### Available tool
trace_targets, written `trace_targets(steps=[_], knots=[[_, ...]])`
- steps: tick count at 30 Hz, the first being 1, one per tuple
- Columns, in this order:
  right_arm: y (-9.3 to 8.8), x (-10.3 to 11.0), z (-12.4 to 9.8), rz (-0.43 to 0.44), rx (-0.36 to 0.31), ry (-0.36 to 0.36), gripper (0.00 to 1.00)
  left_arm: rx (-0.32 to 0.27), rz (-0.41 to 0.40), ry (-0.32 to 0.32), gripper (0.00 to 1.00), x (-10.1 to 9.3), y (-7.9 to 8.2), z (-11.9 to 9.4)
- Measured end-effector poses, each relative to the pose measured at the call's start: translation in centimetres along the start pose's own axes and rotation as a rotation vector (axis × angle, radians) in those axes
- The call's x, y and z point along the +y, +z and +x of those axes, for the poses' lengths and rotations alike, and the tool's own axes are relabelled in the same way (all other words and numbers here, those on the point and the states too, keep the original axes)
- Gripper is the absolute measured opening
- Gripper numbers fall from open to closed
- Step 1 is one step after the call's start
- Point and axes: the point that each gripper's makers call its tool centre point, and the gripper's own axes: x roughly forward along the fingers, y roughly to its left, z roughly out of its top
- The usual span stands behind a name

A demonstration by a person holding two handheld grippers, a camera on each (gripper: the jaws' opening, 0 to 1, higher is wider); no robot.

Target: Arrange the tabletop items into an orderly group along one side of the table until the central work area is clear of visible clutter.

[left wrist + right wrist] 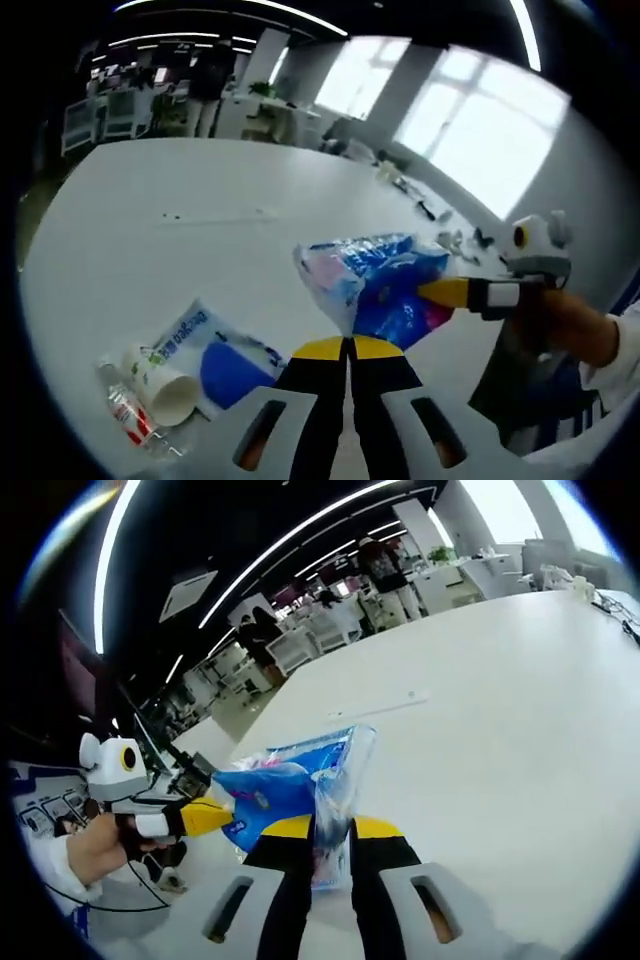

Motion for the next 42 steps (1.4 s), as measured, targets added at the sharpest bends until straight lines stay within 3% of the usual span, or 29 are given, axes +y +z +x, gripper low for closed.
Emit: trace_targets(steps=[24,42], knots=[[0.9,-7.5,0.2,-0.074,0.013,-0.053,0.09,0.083,0.023,-0.028,0.00,-1.8,-0.6,7.4],[-0.5,-12.2,2.2,-0.123,0.062,-0.065,0.08,0.142,0.060,-0.017,0.00,-1.1,-2.2,12.0]])
